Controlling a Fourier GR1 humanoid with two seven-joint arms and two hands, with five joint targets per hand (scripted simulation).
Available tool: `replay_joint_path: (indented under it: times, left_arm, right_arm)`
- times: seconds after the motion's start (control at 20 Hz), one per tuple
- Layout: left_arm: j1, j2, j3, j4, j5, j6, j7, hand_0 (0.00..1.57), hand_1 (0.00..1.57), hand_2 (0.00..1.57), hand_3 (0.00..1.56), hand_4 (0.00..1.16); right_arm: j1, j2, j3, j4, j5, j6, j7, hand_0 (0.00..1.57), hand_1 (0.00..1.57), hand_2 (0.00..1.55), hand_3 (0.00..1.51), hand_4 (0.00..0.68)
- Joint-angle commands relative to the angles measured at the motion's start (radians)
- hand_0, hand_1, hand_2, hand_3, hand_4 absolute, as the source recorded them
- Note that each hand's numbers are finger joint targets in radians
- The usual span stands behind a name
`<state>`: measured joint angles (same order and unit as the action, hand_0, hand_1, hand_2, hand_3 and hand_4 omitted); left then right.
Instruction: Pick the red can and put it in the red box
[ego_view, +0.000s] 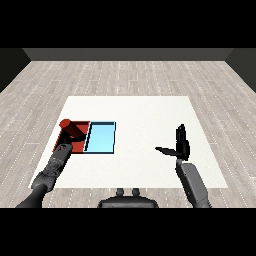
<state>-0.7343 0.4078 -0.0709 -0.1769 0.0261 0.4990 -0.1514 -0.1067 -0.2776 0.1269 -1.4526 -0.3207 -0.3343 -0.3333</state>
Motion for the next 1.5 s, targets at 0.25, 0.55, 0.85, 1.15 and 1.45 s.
replay_joint_path:
  times: [0.25, 0.55, 0.85, 1.15, 1.45]
  left_arm:
    - [0.026, 0.011, 0.086, 0.13, 0.061, 0.021, 0.045, 1.28, 1.28, 1.17, 0.0, 0.7]
    - [-0.025, 0.038, 0.044, 0.158, 0.016, -0.124, 0.135, 0.0, 0.0, 0.0, 0.0, 0.0]
    - [0.024, 0.053, 0.079, 0.101, 0.045, -0.044, -0.002, 0.0, 0.0, 0.0, 0.0, 0.0]
    - [0.029, 0.077, 0.177, -0.046, 0.138, -0.186, -0.262, 1.4, 1.4, 1.29, 0.0, 0.0]
    - [0.079, -0.005, 0.204, -0.264, 0.215, -0.367, -0.404, 0.0, 0.0, 0.0, 0.0, 0.0]
  right_arm:
    - [-0.07, 0.037, -0.015, 0.098, 0.015, 0.0, -0.044, 0.0, 0.0, 0.0, 0.0, 0.0]
    - [-0.071, 0.034, -0.04, 0.102, 0.004, 0.02, -0.059, 0.0, 0.0, 0.0, 0.0, 0.0]
    - [-0.05, 0.044, -0.041, 0.058, -0.013, 0.036, -0.045, 0.0, 0.0, 0.0, 0.0, 0.0]
    - [-0.036, 0.018, -0.063, 0.039, -0.039, 0.096, -0.062, 0.0, 0.0, 0.0, 0.0, 0.0]
    - [-0.025, 0.024, -0.021, 0.035, -0.019, 0.15, -0.101, 0.0, 0.0, 0.0, 0.0, 0.0]
